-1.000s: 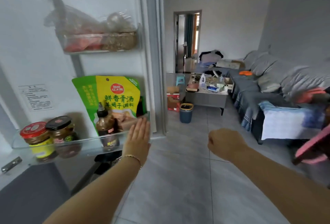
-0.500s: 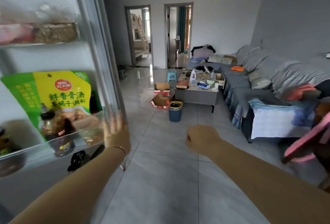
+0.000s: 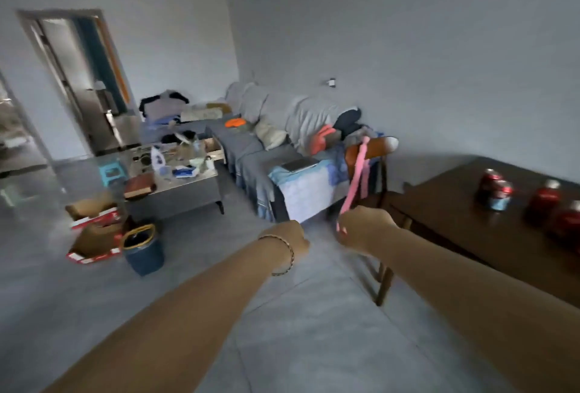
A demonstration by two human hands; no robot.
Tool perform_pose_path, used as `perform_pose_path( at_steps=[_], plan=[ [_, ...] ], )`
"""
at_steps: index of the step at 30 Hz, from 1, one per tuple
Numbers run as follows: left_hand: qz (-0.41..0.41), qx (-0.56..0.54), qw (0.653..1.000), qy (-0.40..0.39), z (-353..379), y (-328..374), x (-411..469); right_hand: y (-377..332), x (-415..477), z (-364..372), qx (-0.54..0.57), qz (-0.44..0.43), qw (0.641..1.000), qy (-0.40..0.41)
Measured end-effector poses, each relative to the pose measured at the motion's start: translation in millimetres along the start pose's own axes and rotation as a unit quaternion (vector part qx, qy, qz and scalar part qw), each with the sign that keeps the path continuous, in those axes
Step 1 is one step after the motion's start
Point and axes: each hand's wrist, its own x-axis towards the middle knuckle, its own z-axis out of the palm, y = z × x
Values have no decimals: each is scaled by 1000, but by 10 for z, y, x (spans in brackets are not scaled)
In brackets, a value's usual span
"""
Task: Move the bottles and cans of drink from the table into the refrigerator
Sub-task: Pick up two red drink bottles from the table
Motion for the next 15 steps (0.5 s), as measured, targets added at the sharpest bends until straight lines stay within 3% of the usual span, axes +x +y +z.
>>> perform_pose_path(
  at_steps=[6, 15],
  plan=[
    [121, -18, 992, -3, 215, 1441, 1107, 1755, 117, 197, 10, 155, 986, -55],
    [245, 11, 968, -43, 588, 3743, 2527, 4159, 99, 543, 54, 344, 934, -81]
  ],
)
